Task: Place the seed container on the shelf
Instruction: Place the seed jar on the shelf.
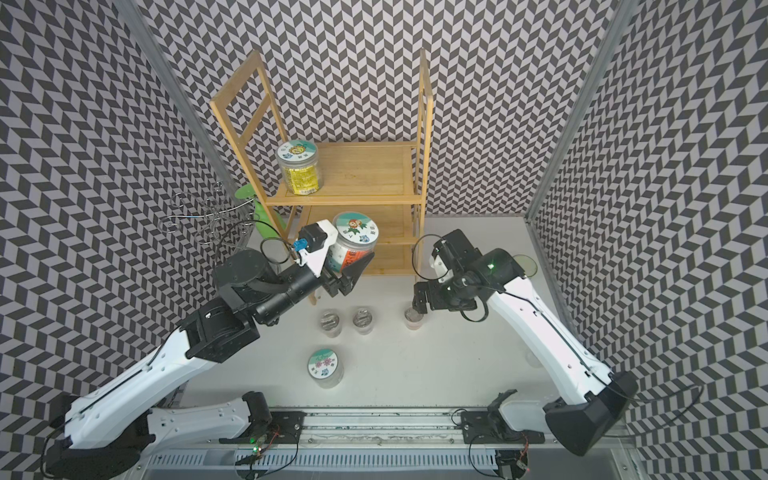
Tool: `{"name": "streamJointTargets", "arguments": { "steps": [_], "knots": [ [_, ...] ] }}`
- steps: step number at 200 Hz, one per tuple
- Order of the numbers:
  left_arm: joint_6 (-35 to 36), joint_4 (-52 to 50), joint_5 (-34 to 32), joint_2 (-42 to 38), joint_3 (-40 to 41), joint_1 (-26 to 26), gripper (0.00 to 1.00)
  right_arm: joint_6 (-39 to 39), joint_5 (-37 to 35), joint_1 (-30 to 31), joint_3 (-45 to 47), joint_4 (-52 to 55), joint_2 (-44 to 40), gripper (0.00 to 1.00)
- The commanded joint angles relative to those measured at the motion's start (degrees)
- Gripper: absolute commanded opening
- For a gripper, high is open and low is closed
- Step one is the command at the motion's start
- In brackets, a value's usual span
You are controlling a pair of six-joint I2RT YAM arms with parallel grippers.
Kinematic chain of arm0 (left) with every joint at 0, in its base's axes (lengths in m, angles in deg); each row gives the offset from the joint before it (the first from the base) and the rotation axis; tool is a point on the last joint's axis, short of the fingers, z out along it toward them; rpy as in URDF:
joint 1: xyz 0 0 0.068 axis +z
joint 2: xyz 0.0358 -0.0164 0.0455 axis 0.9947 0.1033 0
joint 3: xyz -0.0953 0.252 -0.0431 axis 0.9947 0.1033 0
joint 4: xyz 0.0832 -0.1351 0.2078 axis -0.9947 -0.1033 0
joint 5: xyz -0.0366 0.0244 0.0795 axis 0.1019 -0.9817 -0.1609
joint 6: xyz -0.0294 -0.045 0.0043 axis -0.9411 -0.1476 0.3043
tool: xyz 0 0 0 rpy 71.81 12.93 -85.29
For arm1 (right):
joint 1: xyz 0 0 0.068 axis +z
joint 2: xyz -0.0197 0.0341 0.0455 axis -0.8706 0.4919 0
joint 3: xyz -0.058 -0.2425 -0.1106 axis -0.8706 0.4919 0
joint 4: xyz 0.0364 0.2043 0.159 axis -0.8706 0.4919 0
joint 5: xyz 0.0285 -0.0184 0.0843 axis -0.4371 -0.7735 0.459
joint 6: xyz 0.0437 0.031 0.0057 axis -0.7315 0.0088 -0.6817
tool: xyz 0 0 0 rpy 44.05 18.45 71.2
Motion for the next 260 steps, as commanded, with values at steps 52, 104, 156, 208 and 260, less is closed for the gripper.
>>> {"name": "streamJointTargets", "arguments": {
  "steps": [52,104,156,208,260],
  "knots": [
    [8.07,22.37,-10.74,8.08,-5.85,-0.77,0.55,2.69,0.33,-2.33,4.26,-2.25,-3.19,1.00],
    [11.69,30.67,-14.99,13.96,-10.85,-0.94,0.56,2.78,0.11,-2.77,4.46,-2.39,-3.54,1.00],
    [15.16,35.42,-24.11,20.80,-16.70,-0.89,0.57,2.62,0.69,-3.24,3.74,-2.36,-3.23,1.00],
    [14.88,36.55,-30.34,26.05,-20.90,0.76,0.58,2.60,1.63,-3.44,3.32,-2.66,-2.83,1.00],
    [13.12,35.64,-29.94,29.02,-23.37,3.87,0.58,2.60,1.97,-3.40,2.71,-2.63,-2.29,1.00]
  ]
}}
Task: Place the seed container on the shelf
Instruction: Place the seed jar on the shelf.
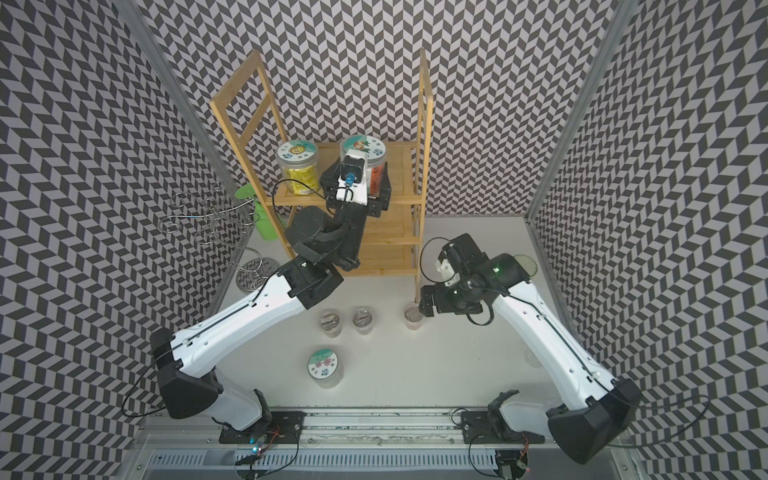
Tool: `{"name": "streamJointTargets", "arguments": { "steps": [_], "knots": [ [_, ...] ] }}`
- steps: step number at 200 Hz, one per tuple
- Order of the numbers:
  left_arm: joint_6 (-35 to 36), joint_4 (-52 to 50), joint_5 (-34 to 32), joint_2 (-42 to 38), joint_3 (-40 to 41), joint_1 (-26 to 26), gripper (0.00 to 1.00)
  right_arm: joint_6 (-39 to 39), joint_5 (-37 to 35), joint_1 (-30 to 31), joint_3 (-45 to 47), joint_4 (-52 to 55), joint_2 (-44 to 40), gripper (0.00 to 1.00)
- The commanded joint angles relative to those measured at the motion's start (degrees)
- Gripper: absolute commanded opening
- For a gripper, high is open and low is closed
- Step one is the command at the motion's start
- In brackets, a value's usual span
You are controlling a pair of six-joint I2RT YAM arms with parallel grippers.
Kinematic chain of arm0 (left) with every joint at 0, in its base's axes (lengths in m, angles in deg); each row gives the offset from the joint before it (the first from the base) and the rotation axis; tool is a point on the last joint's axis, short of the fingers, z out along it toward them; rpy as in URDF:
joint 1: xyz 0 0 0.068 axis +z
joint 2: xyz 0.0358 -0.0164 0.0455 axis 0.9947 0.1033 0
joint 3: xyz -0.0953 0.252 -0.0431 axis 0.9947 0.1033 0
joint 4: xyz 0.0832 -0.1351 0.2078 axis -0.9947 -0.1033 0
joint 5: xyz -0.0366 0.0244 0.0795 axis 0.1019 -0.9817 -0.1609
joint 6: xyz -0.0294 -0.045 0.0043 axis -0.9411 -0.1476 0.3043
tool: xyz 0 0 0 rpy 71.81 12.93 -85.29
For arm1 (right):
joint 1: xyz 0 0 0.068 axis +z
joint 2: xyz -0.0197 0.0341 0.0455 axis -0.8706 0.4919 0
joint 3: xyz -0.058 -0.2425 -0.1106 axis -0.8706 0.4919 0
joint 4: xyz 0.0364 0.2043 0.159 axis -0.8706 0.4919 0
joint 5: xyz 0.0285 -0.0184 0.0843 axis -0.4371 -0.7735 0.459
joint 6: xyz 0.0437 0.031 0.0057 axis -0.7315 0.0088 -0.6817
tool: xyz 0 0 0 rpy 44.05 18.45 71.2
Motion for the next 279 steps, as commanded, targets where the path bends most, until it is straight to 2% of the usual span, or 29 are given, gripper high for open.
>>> {"name": "streamJointTargets", "arguments": {
  "steps": [1,157,279],
  "knots": [
    [-1.25,2.75,-0.48,-0.12,-3.14,1.30,0.57,0.44,0.55,-0.39,-1.27,-1.39,-0.19,1.00],
    [-5.92,-0.60,1.83,4.47,-5.85,7.05,0.61,0.35,1.06,-0.70,-1.97,-1.74,0.64,1.00],
    [-7.86,-2.22,1.98,5.30,-5.44,8.19,0.73,0.35,1.33,-1.02,-1.97,-2.16,0.87,1.00]
  ]
}}
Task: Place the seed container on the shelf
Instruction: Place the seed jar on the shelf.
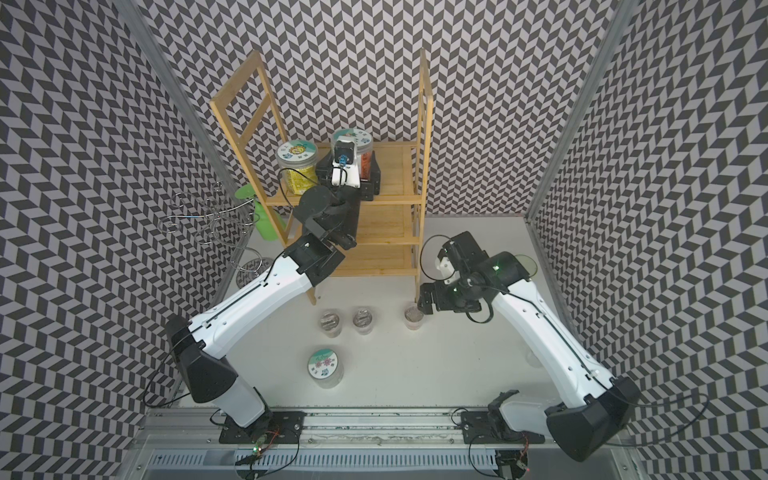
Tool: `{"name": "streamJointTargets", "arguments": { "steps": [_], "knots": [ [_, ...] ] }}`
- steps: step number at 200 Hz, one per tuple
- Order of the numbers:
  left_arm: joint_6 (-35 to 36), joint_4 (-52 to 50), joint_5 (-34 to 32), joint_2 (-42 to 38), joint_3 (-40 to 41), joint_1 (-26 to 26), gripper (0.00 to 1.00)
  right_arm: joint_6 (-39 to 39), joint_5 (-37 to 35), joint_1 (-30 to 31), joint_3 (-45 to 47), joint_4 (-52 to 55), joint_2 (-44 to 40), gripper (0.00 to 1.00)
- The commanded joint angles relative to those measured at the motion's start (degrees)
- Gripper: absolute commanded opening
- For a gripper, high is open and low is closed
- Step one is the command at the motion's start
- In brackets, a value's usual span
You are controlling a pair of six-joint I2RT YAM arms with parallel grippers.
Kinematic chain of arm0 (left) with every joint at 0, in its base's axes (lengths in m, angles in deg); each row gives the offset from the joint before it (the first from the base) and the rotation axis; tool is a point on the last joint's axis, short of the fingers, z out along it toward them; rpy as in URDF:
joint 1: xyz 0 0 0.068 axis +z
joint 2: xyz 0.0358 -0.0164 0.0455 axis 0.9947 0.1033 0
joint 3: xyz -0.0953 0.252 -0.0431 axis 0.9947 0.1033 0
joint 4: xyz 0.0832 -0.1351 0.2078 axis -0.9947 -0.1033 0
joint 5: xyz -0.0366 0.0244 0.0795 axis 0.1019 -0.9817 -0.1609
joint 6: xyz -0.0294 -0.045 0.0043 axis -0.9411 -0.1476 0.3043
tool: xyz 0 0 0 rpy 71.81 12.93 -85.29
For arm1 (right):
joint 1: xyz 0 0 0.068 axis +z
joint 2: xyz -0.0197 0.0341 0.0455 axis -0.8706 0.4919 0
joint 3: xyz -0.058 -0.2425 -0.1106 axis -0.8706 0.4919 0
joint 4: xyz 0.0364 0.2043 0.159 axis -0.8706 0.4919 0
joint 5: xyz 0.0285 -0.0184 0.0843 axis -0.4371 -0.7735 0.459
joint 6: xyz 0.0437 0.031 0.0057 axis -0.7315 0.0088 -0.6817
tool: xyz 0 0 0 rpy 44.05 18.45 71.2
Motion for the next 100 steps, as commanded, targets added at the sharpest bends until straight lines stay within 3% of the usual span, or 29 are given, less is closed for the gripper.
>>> {"name": "streamJointTargets", "arguments": {
  "steps": [1,100],
  "knots": [
    [-0.78,1.24,0.91,0.30,-1.60,0.53,0.73,0.35,0.30,-0.37,-1.19,-1.73,0.22,1.00],
    [-1.13,0.90,0.54,0.11,-1.25,0.75,0.91,0.35,0.36,-0.51,-1.11,-1.81,0.31,1.00]
  ]
}}
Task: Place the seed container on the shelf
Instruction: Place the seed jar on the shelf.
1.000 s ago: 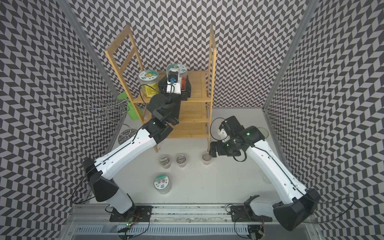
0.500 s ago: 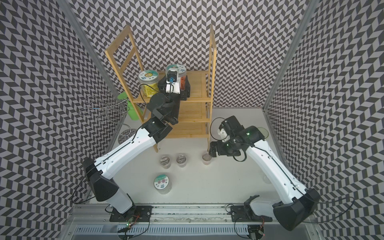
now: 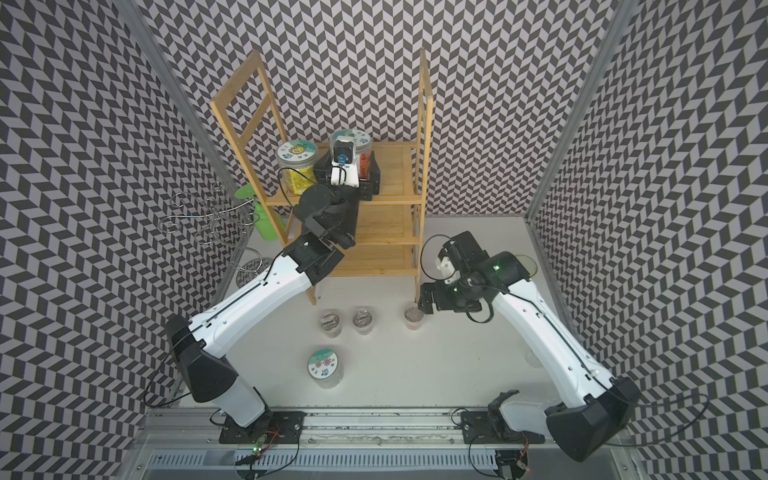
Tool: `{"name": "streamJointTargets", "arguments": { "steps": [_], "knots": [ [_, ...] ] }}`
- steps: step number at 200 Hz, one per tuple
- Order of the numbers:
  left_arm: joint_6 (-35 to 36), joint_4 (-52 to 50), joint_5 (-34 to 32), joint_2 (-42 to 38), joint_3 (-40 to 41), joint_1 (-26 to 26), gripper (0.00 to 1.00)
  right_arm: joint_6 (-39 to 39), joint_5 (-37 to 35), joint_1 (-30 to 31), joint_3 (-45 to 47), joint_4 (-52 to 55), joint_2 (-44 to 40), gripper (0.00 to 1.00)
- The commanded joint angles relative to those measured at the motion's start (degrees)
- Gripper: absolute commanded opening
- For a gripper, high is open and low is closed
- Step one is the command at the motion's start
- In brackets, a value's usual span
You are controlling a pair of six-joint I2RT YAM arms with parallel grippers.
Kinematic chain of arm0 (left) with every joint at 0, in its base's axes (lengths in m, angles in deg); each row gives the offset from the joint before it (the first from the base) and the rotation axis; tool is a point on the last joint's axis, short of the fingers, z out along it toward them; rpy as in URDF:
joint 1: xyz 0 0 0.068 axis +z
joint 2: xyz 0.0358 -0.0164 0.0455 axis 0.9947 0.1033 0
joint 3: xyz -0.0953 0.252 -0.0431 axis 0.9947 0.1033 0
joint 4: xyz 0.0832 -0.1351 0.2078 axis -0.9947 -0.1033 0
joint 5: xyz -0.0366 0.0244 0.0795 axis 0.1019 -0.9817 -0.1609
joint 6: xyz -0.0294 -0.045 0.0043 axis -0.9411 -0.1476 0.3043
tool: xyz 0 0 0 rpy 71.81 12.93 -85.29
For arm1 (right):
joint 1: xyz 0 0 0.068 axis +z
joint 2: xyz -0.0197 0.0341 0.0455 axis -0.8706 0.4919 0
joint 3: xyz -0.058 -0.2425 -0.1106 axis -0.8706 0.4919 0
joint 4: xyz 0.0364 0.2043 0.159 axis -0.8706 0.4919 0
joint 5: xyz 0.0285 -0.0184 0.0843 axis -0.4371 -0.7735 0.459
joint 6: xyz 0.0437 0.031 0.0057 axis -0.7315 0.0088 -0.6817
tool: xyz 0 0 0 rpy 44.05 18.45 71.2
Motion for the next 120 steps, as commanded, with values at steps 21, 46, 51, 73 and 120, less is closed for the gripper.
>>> {"name": "streamJointTargets", "arguments": {
  "steps": [21,46,51,73,120],
  "knots": [
    [-0.80,1.36,0.65,0.10,-1.24,0.21,0.92,0.40,0.36,-0.40,-1.21,-1.88,0.41,1.00],
    [-1.19,1.10,0.84,0.06,-1.11,0.21,0.92,0.44,0.37,-0.42,-1.12,-1.97,0.55,1.00],
    [-1.20,0.97,0.91,0.04,-1.15,0.21,0.91,0.44,0.37,-0.42,-1.21,-2.01,0.56,1.00],
    [-1.53,0.59,1.18,-0.27,-0.93,0.26,0.90,0.44,0.44,-0.42,-1.21,-1.98,0.59,1.00],
    [-1.74,-0.09,1.54,-1.11,-0.80,0.25,0.81,0.44,0.63,-0.40,-1.13,-2.14,0.69,1.00]
  ]
}}
